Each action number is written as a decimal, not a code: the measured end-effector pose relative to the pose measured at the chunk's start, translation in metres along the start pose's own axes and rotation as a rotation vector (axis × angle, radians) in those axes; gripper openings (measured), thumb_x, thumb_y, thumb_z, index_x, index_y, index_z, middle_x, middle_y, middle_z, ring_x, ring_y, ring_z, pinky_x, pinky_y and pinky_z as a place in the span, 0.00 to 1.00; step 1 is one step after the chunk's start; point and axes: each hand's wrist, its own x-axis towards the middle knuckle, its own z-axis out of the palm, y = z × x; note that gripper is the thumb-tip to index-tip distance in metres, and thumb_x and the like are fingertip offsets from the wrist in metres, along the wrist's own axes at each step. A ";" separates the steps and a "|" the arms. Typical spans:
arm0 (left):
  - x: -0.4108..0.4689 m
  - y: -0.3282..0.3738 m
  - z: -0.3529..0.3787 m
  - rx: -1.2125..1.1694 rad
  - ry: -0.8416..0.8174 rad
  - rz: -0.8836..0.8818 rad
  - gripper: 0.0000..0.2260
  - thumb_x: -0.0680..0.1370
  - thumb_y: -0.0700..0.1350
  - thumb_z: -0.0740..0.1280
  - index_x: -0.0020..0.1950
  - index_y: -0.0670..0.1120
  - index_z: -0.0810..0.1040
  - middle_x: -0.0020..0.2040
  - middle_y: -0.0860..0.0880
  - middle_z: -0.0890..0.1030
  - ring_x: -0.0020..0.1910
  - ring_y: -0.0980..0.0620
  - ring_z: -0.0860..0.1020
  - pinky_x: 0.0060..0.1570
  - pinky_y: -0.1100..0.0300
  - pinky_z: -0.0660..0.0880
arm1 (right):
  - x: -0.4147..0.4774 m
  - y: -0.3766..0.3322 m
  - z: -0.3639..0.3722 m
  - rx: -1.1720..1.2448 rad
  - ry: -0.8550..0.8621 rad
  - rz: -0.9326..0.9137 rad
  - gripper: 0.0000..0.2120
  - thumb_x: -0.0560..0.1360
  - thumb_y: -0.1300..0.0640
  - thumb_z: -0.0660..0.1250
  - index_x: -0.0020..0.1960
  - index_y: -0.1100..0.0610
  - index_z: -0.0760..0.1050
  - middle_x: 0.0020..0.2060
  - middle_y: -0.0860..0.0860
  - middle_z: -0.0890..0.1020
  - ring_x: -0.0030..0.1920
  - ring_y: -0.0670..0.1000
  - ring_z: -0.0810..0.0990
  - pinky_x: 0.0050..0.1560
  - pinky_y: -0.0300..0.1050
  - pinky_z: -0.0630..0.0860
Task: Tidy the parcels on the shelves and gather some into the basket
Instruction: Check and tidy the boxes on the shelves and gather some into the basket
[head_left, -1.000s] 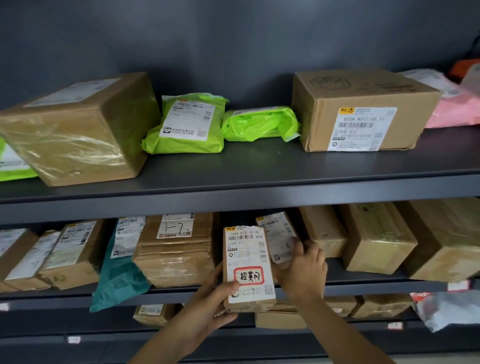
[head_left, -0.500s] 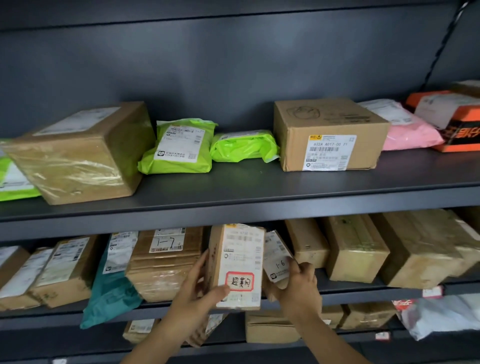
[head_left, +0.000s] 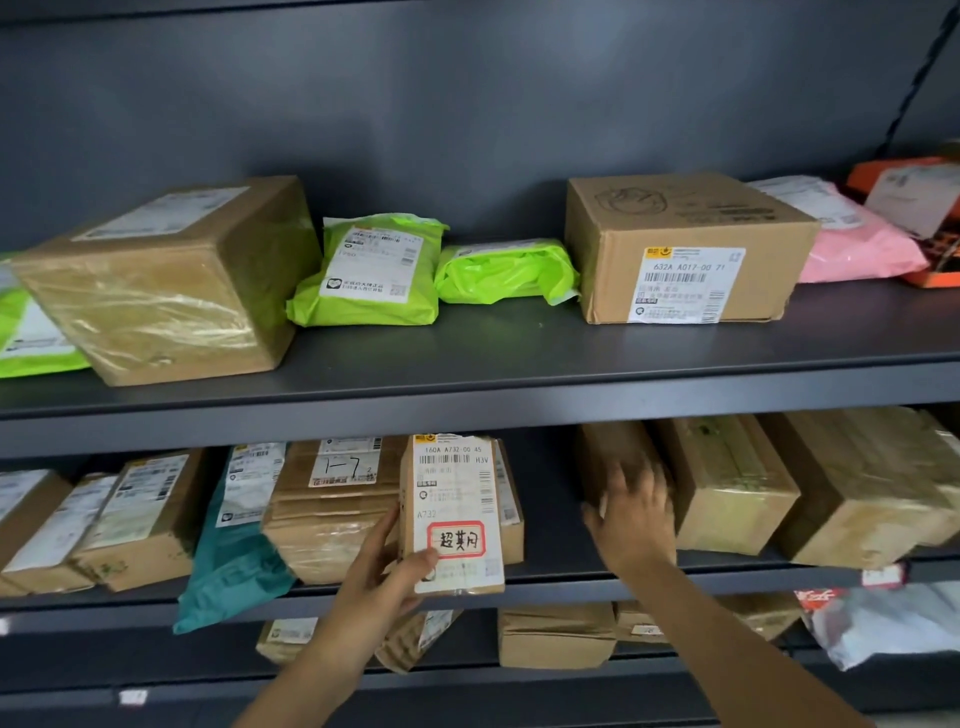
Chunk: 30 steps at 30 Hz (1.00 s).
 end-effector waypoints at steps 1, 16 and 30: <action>0.000 0.000 0.001 -0.003 -0.001 0.000 0.42 0.61 0.54 0.72 0.73 0.61 0.60 0.63 0.51 0.77 0.59 0.50 0.77 0.63 0.47 0.72 | 0.006 0.006 -0.001 -0.051 -0.043 0.012 0.34 0.79 0.41 0.55 0.77 0.51 0.43 0.77 0.58 0.46 0.76 0.61 0.45 0.74 0.55 0.54; 0.005 -0.001 0.005 -0.001 0.009 0.000 0.39 0.65 0.52 0.73 0.72 0.62 0.60 0.61 0.51 0.78 0.59 0.49 0.77 0.63 0.47 0.72 | -0.027 -0.006 0.012 -0.022 -0.012 -0.001 0.27 0.75 0.38 0.61 0.69 0.49 0.61 0.66 0.55 0.63 0.68 0.58 0.61 0.71 0.55 0.61; 0.006 0.003 0.007 0.032 -0.006 -0.007 0.40 0.64 0.55 0.73 0.74 0.61 0.60 0.60 0.52 0.80 0.58 0.51 0.78 0.60 0.49 0.74 | -0.019 0.018 0.010 0.996 -0.029 0.553 0.21 0.81 0.50 0.57 0.71 0.58 0.66 0.62 0.60 0.74 0.63 0.62 0.71 0.61 0.53 0.67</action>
